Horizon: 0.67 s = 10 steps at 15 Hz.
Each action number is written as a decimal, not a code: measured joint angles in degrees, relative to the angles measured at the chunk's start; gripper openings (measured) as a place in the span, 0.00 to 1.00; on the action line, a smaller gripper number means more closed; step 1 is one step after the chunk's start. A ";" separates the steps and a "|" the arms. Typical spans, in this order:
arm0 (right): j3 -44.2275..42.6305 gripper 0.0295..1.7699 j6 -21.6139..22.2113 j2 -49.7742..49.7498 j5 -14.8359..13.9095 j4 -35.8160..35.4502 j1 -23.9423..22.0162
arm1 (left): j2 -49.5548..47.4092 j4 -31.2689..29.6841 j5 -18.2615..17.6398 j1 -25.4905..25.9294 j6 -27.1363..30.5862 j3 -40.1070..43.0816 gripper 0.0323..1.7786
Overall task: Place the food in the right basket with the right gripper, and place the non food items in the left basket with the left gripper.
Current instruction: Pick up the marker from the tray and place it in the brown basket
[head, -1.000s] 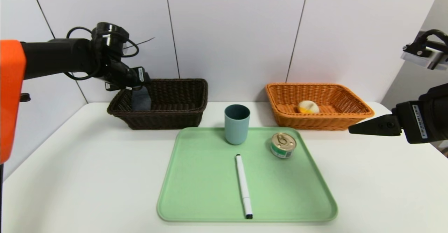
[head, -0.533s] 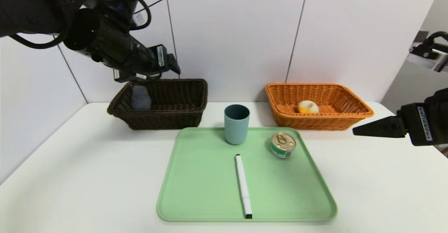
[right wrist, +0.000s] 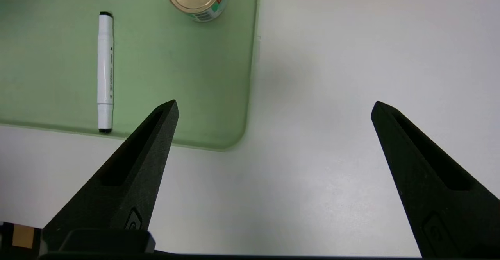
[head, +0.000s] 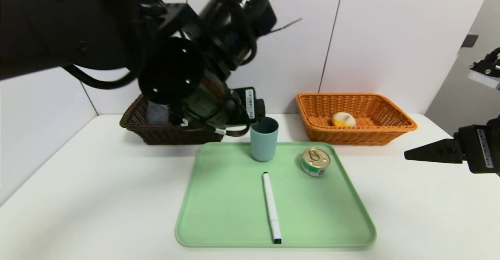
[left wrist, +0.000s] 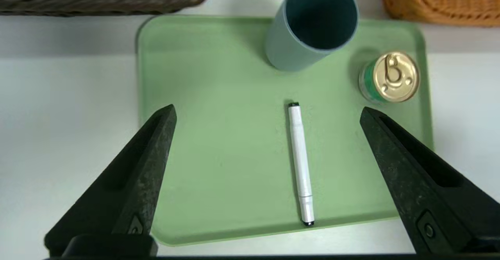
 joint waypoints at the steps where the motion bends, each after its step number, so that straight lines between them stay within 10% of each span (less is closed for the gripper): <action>1: 0.45 0.97 0.15 -0.09 0.02 -0.11 -0.05 | 1.69 0.27 0.28 -1.27 -0.73 0.00 0.94; 10: 2.40 0.97 1.05 0.33 0.69 -0.61 -0.24 | 12.53 5.10 -5.95 -5.79 -7.59 -0.16 0.95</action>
